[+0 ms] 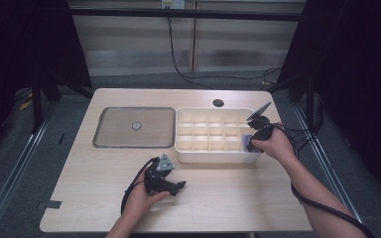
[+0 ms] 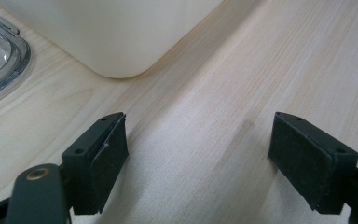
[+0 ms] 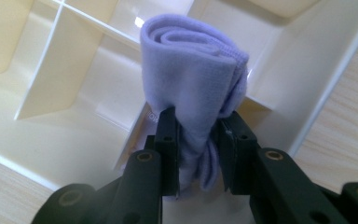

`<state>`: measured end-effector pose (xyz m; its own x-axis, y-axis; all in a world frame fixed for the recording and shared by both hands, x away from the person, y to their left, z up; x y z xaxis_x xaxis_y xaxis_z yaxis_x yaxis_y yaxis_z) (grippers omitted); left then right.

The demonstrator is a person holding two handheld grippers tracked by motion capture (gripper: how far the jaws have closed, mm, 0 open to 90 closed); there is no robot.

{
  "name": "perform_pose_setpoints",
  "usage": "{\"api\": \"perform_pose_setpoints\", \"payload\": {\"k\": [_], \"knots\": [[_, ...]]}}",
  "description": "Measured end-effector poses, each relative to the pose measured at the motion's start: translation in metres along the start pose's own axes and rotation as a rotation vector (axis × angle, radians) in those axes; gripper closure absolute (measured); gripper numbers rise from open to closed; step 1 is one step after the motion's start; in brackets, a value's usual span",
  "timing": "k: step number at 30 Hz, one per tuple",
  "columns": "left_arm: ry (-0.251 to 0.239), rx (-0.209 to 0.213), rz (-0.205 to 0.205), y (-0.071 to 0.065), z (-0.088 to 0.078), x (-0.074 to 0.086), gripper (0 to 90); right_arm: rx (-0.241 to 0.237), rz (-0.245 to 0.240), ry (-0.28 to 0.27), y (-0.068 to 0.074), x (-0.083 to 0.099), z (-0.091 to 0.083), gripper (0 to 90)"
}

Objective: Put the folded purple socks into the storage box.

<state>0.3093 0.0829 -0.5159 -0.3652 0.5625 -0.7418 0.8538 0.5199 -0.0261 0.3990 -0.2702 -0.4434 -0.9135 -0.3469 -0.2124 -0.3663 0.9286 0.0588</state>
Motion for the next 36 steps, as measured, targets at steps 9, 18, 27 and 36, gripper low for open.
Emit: {"api": "perform_pose_setpoints", "payload": {"k": [9,18,27,36], "knots": [[-0.002,0.002,0.0,0.0,0.0,0.0,18.8,0.002,-0.013,0.006,0.001,0.0,0.0,69.3],[-0.004,0.0,-0.007,0.0,0.0,0.0,18.8,-0.007,-0.018,0.035,0.001,-0.003,-0.004,67.4],[-0.005,-0.002,-0.002,0.0,0.0,0.0,18.8,-0.007,-0.028,0.05,0.001,-0.005,-0.014,65.8],[-0.005,-0.002,-0.002,0.0,0.0,0.0,18.8,-0.007,-0.036,0.045,-0.001,-0.01,-0.029,63.6]]}}
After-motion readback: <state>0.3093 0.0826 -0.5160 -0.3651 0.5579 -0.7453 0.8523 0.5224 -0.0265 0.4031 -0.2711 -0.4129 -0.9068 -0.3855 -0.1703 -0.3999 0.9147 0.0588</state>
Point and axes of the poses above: each handheld gripper's, and its own axes: z roughly forward along the jaws, x roughly out of its underside, y roughly to its left, the point moved 1 cm from there along z, roughly forward along the jaws, and after that the axes turned 1 degree about -y, right-handed, at the moved point
